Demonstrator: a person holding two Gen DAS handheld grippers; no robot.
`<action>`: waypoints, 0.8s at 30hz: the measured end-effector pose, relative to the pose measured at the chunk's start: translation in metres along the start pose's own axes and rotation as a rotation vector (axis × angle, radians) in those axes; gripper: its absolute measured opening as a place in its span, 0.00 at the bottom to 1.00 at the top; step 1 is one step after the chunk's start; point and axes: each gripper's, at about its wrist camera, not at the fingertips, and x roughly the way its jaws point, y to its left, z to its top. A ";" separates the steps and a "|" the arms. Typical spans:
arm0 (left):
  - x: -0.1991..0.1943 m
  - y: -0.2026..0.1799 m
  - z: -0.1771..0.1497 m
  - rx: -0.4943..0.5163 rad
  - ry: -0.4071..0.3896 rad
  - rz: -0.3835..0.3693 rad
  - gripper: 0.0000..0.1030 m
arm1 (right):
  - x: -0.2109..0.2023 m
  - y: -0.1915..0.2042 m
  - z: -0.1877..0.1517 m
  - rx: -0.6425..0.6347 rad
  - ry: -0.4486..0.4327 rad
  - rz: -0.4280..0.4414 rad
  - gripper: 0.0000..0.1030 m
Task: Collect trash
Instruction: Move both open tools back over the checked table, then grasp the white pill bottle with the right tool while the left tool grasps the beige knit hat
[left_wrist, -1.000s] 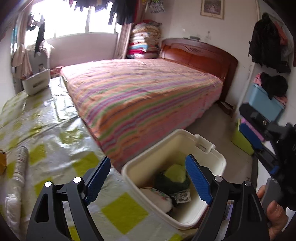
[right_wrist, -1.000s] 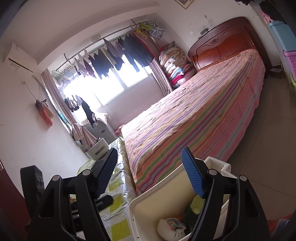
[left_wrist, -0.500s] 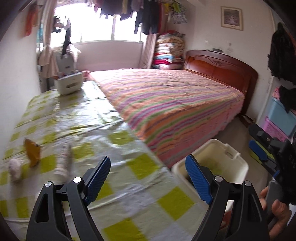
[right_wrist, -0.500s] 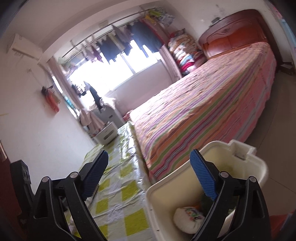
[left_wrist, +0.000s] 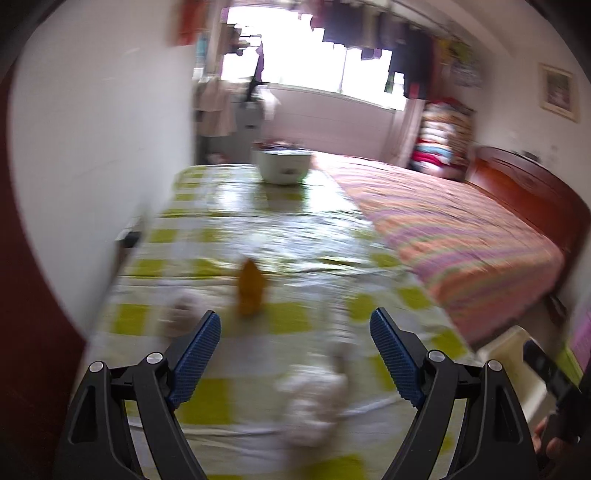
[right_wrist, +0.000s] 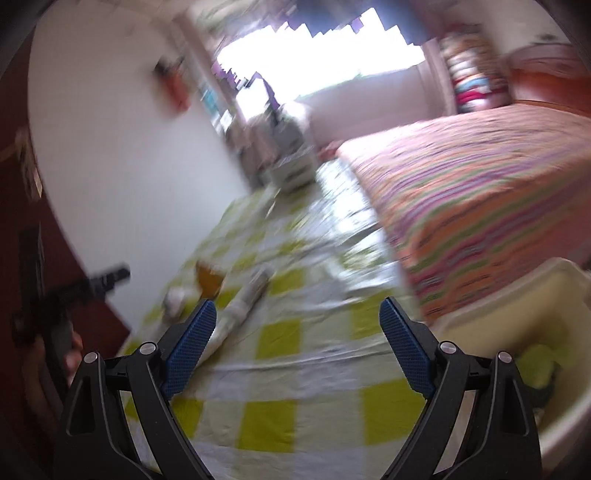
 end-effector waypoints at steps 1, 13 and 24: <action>0.001 0.014 0.004 -0.014 -0.005 0.033 0.78 | 0.015 0.010 0.002 -0.011 0.036 0.010 0.85; 0.066 0.093 0.014 -0.017 0.102 0.183 0.78 | 0.192 0.078 0.038 -0.086 0.360 -0.088 0.74; 0.106 0.109 0.018 -0.033 0.175 0.192 0.78 | 0.245 0.065 0.032 -0.119 0.465 -0.188 0.60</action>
